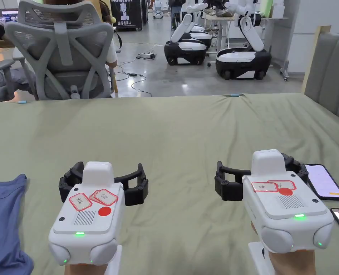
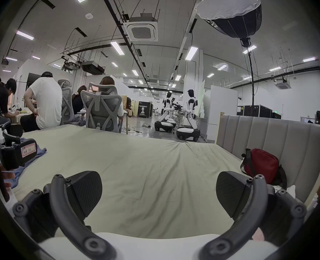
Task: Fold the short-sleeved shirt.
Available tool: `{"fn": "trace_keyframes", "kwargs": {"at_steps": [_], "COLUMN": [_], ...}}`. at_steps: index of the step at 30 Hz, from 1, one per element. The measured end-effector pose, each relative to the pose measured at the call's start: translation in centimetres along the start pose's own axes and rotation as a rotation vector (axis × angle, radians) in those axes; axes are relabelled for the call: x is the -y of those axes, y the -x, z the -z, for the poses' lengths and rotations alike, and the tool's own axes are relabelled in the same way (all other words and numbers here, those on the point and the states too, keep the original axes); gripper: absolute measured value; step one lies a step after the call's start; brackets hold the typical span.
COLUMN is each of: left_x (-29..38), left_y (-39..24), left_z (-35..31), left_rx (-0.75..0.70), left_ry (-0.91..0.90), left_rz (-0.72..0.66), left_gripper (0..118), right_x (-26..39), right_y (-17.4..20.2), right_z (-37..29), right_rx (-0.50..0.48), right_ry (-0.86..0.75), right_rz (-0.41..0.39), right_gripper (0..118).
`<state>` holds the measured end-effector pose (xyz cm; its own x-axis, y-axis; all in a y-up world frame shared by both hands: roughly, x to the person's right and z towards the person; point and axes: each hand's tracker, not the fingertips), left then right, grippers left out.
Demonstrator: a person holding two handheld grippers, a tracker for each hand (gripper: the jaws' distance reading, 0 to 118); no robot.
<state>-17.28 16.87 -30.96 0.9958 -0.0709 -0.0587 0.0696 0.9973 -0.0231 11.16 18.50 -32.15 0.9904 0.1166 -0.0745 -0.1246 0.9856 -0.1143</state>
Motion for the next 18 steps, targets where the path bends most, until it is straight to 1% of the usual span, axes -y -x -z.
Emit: {"fn": "trace_keyframes", "kwargs": {"at_steps": [4, 10, 18], "left_x": [0.01, 0.04, 0.04], "left_y": [0.14, 0.23, 0.22], "left_z": [0.11, 0.15, 0.13], "left_rx": [-0.009, -0.002, 0.003], "left_ry": [0.0, 0.002, 0.006], "left_rz": [-0.014, -0.013, -0.015], "left_gripper": [118, 118, 118], "right_x": [0.11, 0.24, 0.08], "right_y": [-0.2, -0.14, -0.17], "right_z": [0.0, 0.03, -0.1], "right_rx": [-0.006, -0.009, -0.022], "right_ry": [0.001, 0.013, -0.005], "right_rz": [0.03, 0.026, 0.05], "right_gripper": [118, 118, 118]}}
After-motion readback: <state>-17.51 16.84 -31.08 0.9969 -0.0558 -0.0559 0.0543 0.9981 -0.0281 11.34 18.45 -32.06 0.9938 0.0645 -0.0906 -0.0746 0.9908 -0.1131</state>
